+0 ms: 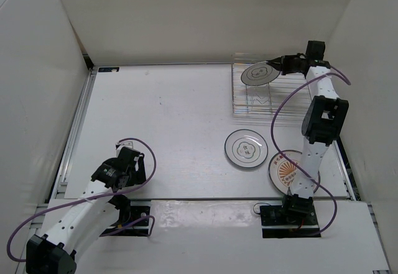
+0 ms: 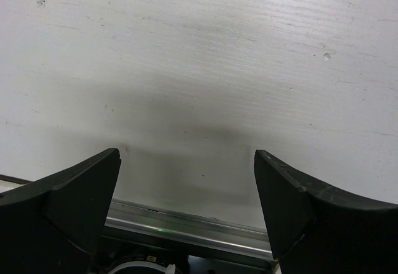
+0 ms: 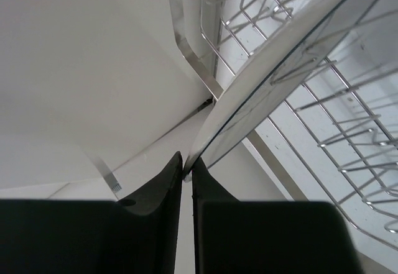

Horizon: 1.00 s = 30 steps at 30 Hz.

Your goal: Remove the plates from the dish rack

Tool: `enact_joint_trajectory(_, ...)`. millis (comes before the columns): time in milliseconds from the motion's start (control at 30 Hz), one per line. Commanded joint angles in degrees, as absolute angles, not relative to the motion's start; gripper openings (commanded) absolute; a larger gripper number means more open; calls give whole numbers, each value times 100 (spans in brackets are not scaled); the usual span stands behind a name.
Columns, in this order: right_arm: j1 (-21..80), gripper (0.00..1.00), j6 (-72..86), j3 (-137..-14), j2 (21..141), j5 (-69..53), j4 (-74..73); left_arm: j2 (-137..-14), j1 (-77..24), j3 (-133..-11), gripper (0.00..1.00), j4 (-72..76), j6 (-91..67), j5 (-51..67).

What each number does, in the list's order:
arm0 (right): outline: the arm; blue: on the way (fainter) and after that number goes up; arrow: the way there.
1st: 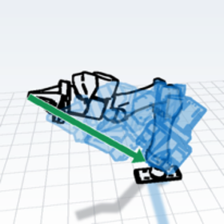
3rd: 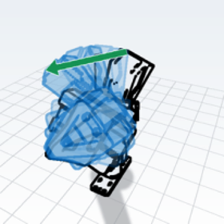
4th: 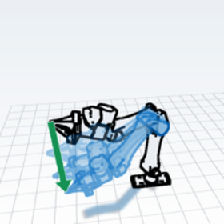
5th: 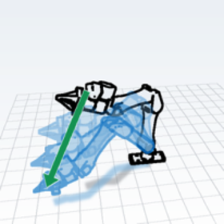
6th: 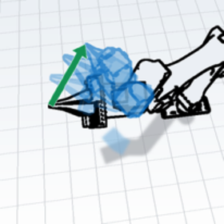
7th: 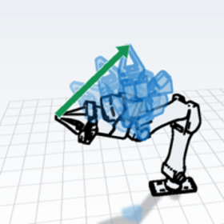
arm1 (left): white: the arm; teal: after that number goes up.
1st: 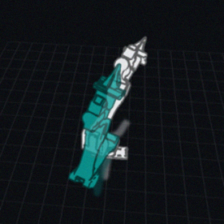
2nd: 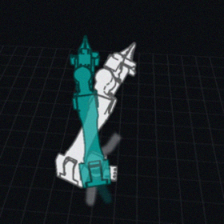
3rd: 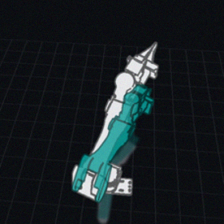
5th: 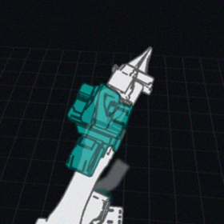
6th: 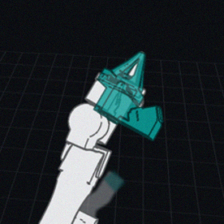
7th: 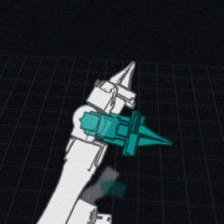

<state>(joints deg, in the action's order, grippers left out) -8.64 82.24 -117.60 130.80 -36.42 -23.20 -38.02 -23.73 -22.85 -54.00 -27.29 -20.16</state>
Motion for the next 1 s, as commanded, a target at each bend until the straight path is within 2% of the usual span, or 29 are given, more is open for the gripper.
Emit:
enact_joint_trajectory(0, -826, 0, 7577, -11471, 12771, -3735, -2812, -3744, -2347, -2250, 100, -5396, -2760, -2074)
enact_joint_trajectory(167, -844, 0, 7199, -11329, 12648, -3797, -3224, -3727, -2347, -2233, 100, -5370, -2742, -2066)
enact_joint_trajectory(600, -818, 0, 6970, -11189, 12788, -3586, -3104, -3727, -2347, -2233, 100, -5388, -2751, -2057)
enact_joint_trajectory(800, -800, 6, 7066, -11171, 12841, -3384, -2804, -3735, -2356, -2241, 100, -5370, -2742, -2074)
enact_joint_trajectory(933, -809, 6, 7066, -11215, 12937, -3436, -2804, -3735, -2355, -2232, 100, -5370, -2742, -2065)
enact_joint_trajectory(967, -809, 2, 7049, -11206, 12946, -3437, -2786, -3718, -2347, -2232, 100, -5370, -2751, -2065)
